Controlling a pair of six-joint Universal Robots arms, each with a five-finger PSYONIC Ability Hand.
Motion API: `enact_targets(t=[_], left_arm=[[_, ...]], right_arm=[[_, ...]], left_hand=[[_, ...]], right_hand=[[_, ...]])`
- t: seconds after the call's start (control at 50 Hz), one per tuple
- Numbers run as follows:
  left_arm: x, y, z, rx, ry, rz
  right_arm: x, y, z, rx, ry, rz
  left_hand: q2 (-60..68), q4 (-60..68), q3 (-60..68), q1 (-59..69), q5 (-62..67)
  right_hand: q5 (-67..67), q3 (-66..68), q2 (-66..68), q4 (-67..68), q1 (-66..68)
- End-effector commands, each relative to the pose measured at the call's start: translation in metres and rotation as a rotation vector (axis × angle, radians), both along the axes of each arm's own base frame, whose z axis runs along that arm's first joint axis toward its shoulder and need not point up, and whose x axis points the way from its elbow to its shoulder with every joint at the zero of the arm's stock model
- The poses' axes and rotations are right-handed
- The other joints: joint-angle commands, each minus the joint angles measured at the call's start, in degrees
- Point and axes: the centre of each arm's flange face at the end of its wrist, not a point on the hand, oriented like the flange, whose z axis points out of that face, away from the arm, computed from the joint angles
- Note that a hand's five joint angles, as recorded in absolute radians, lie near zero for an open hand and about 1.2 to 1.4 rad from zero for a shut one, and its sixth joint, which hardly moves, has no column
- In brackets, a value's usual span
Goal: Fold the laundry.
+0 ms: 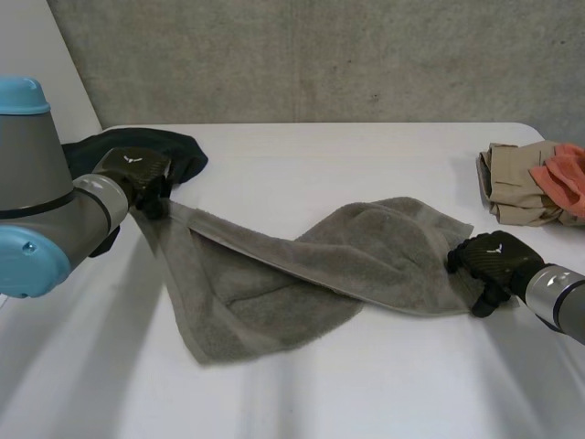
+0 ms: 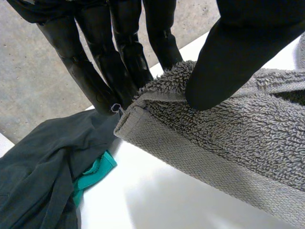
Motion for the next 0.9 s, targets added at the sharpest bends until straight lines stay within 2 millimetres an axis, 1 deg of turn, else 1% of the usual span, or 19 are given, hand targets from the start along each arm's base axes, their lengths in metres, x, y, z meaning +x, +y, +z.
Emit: enact_targets(t=[0.02,0.06,0.1,0.14,0.24,0.4,0.54,0.62,0.66,0.68,0.72,0.74,0.82,0.84,0.86,0.88,0.9], left_arm=[[-0.004,0.001,0.000,-0.002,0.001,-0.011],[-0.004,0.002,0.001,-0.004,0.001,-0.012],[-0.004,0.002,0.001,-0.004,0.001,-0.012],[-0.004,0.002,0.002,-0.005,0.002,-0.012],[-0.003,0.002,0.003,-0.005,0.001,-0.008],[-0.003,0.005,0.004,-0.001,-0.001,-0.009],[-0.001,0.001,0.003,-0.001,-0.006,-0.002],[-0.001,-0.003,0.002,-0.002,-0.005,0.002],[-0.001,-0.006,0.001,-0.004,-0.005,0.005],[-0.001,-0.006,0.001,-0.004,-0.005,0.005],[0.000,-0.008,0.001,-0.001,-0.007,0.009],[0.000,-0.008,0.001,-0.001,-0.007,0.010],[-0.001,-0.006,0.004,-0.003,-0.002,0.007],[-0.002,-0.005,0.004,-0.004,-0.002,0.006],[-0.002,-0.005,0.005,-0.006,-0.001,0.004],[-0.002,-0.005,0.005,-0.006,0.002,0.005],[-0.003,-0.004,0.006,-0.008,0.003,0.002]], right_arm=[[-0.004,-0.011,-0.010,-0.050,-0.007,-0.013],[-0.004,-0.013,-0.012,-0.063,-0.004,-0.015],[-0.004,-0.015,-0.013,-0.079,-0.008,-0.019],[-0.003,-0.017,-0.013,-0.094,-0.010,-0.017],[0.001,-0.026,-0.014,-0.136,-0.016,-0.014],[0.015,-0.039,-0.006,-0.179,-0.045,-0.020],[0.022,-0.052,-0.003,-0.211,-0.037,-0.030],[0.025,-0.062,-0.003,-0.232,-0.029,-0.031],[0.027,-0.064,-0.002,-0.236,-0.027,-0.032],[0.027,-0.066,-0.001,-0.236,-0.025,-0.036],[0.025,-0.069,0.006,-0.236,-0.022,-0.054],[0.024,-0.069,0.008,-0.236,-0.021,-0.061],[0.018,-0.070,0.033,-0.241,-0.042,-0.108],[0.015,-0.067,0.042,-0.223,-0.059,-0.134],[0.013,-0.064,0.047,-0.210,-0.069,-0.144],[0.011,-0.061,0.052,-0.191,-0.079,-0.155],[0.010,-0.057,0.055,-0.167,-0.085,-0.164]], left_hand=[[11.39,11.35,11.77,14.28,13.80],[11.39,11.35,11.77,14.28,13.80],[11.39,11.35,11.77,14.28,13.80],[11.39,11.35,11.77,14.28,13.80],[11.39,11.35,11.77,14.28,13.80],[11.39,11.35,11.77,14.28,13.80],[11.39,11.35,11.77,14.28,13.80],[11.39,11.35,11.77,14.28,13.80],[11.39,11.35,11.77,14.28,13.80],[11.39,11.35,11.77,14.28,13.80],[11.39,11.35,11.77,14.28,13.80],[11.39,11.35,11.77,14.28,13.80],[11.39,11.35,11.77,14.28,13.80],[11.39,11.35,11.77,14.28,13.80],[11.39,11.35,11.77,14.28,13.80],[11.39,11.35,11.77,14.28,13.80],[11.39,11.35,11.77,14.28,13.80]], right_hand=[[9.32,8.98,8.84,8.89,8.82],[10.99,10.65,10.51,10.56,10.50],[15.53,15.19,15.05,15.10,15.04],[16.38,16.04,15.90,15.95,15.89],[25.12,24.78,24.64,24.69,24.62],[23.62,23.28,23.14,23.19,23.13],[21.27,20.92,20.78,20.83,20.77],[22.94,22.60,22.45,22.50,22.44],[27.46,27.12,26.98,27.03,26.97],[30.32,29.98,29.84,29.89,29.82],[43.74,43.40,43.26,43.31,43.25],[46.99,46.65,46.51,46.56,46.49],[47.02,46.68,46.54,46.59,46.53],[30.85,30.51,30.37,30.42,30.35],[16.53,16.19,16.05,16.10,16.03],[6.23,5.89,5.75,5.80,5.73],[4.46,4.12,3.98,4.03,3.97]])
